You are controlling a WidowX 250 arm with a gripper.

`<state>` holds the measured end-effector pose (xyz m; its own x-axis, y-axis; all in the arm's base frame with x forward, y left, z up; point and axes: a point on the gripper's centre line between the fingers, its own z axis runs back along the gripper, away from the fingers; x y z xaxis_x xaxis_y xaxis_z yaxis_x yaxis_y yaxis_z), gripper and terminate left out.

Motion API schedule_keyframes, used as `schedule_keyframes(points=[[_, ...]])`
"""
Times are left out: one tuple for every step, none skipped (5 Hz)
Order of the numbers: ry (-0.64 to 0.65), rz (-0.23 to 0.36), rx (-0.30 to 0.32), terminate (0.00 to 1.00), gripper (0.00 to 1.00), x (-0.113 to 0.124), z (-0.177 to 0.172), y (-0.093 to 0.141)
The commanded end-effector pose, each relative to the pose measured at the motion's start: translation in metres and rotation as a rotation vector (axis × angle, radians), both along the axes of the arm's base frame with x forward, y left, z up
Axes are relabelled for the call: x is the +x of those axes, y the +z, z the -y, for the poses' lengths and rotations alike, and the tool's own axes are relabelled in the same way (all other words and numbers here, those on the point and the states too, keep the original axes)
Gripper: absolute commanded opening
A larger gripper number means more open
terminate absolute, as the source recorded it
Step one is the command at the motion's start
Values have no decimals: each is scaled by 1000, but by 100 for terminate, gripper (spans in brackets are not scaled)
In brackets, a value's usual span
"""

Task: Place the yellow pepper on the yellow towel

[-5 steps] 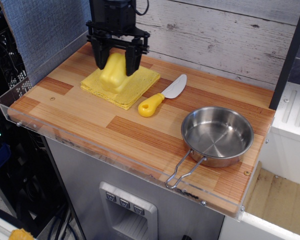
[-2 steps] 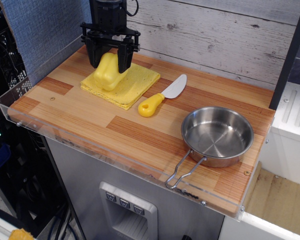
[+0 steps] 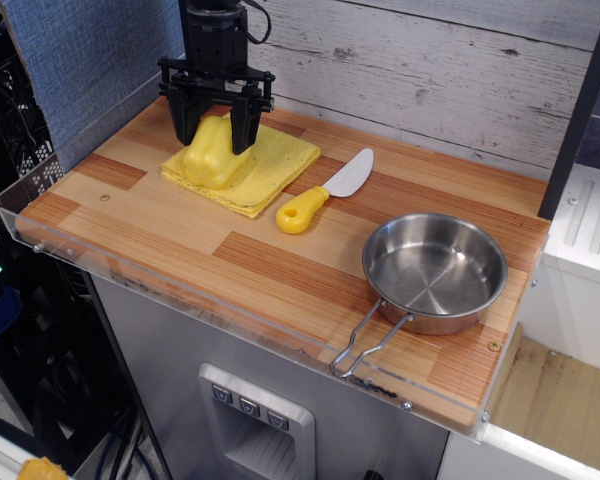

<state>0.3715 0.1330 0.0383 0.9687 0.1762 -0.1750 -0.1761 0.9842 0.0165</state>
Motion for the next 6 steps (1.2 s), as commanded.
schedule_keyframes(points=[[-24,73,20,0,100,1,11,28],[-62,139,46,0,100,-4,30,52],[-112,232,112,0,100,-12,61,86],[-130,253,153,0,100,-18,82,101],[-167,266,155,0,100,-17,102,103],[-141,274,162,0,100,-20,120,107]])
